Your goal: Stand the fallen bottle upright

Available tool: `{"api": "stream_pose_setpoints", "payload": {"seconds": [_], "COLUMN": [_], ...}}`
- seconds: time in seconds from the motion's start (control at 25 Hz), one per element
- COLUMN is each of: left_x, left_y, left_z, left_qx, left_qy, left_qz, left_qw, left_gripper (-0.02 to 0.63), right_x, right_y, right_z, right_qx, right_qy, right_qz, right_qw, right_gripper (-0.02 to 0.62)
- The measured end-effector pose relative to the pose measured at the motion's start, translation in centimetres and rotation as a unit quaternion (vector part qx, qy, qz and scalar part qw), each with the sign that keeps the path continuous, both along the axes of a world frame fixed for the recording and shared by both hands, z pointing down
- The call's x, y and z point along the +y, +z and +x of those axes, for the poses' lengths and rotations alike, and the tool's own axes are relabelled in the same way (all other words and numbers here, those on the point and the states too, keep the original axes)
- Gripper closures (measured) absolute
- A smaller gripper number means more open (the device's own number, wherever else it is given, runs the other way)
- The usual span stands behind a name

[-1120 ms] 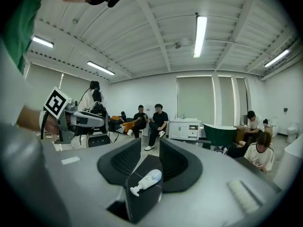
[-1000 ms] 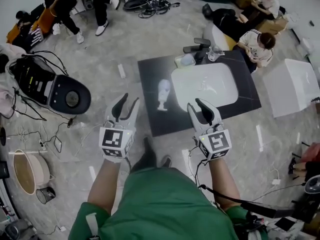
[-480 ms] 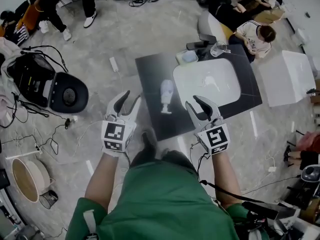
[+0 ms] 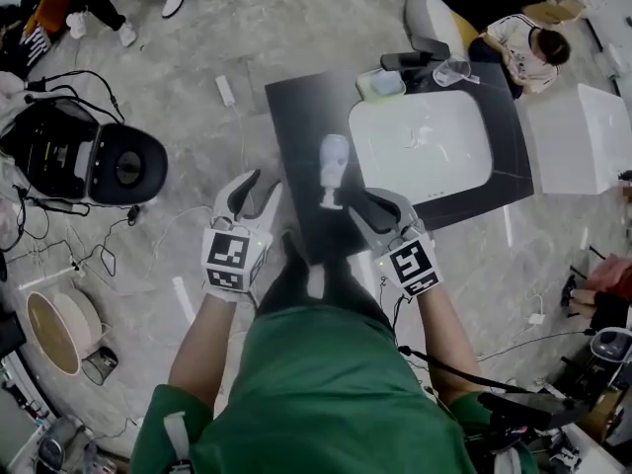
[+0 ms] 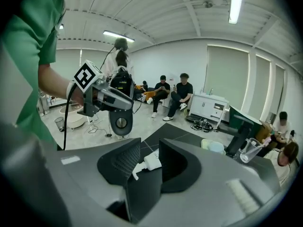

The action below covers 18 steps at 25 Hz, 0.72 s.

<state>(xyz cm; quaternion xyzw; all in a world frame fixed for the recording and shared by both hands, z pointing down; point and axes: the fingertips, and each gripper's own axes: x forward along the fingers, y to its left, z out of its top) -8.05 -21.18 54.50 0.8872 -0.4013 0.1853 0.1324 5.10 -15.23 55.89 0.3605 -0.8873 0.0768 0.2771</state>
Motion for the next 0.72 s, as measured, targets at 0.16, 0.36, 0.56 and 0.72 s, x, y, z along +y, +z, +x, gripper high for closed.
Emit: {"api": "stream_pose_setpoints", "payload": {"seconds": [0.16, 0.36, 0.56, 0.72], "left_x": [0.4, 0.6, 0.5, 0.5], "left_y": [2.0, 4.7, 6.3, 7.0], "left_z": [0.9, 1.6, 2.3, 2.1], "left_qx": [-0.010, -0.027, -0.025, -0.011], "left_qy": [-0.004, -0.017, -0.023, -0.039], "left_qz": [-0.020, -0.049, -0.064, -0.081], "left_qw": [0.9997, 0.9983, 0.9974, 0.9959], "left_gripper": [0.451, 0.451, 0.451, 0.451], "right_x": [-0.3, 0.3, 0.6, 1.1], "right_y": [3.2, 6.4, 10.1, 12.7], "right_z": [0.2, -0.2, -0.6, -1.1], "right_qx": [0.021, 0.036, 0.040, 0.034], "right_qy": [-0.042, -0.096, -0.122, -0.139], "right_qz": [-0.020, -0.043, -0.075, -0.102], "right_qw": [0.999, 0.994, 0.989, 0.984], "right_gripper": [0.480, 0.480, 0.481, 0.482]}}
